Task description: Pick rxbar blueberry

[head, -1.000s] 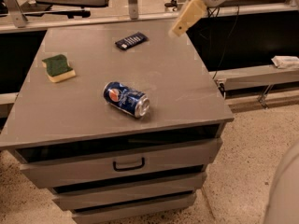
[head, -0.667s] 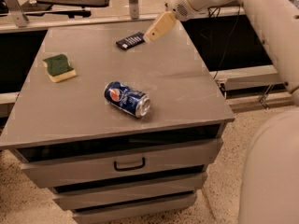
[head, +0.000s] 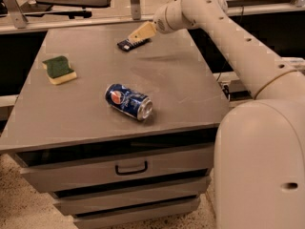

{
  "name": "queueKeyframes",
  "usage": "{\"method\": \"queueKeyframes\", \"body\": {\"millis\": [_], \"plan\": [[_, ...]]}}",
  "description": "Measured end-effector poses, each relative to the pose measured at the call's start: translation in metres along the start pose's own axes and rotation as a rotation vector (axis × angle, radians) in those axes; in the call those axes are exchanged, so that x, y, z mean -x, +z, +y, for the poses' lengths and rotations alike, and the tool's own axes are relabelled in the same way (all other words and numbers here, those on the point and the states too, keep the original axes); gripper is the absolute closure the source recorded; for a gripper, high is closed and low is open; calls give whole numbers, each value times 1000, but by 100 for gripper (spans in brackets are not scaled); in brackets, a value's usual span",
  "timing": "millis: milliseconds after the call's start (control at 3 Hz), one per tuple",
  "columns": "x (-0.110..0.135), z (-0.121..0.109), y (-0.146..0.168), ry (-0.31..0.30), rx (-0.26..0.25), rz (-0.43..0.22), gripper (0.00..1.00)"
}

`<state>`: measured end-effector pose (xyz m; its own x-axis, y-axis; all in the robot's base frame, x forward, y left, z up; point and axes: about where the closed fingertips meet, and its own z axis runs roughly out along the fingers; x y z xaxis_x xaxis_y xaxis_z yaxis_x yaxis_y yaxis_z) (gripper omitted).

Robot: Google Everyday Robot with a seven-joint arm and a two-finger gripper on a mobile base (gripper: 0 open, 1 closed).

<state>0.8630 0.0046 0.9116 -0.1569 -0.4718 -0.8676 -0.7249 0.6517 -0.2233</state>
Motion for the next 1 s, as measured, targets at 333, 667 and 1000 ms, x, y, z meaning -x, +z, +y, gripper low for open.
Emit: {"method": "queueKeyframes", "body": {"millis": [333, 667, 1000], "plan": [[-10, -20, 24, 50, -77, -14, 0], [-15, -21, 40, 77, -82, -14, 0], [-16, -10, 54, 93, -47, -11, 0]]}}
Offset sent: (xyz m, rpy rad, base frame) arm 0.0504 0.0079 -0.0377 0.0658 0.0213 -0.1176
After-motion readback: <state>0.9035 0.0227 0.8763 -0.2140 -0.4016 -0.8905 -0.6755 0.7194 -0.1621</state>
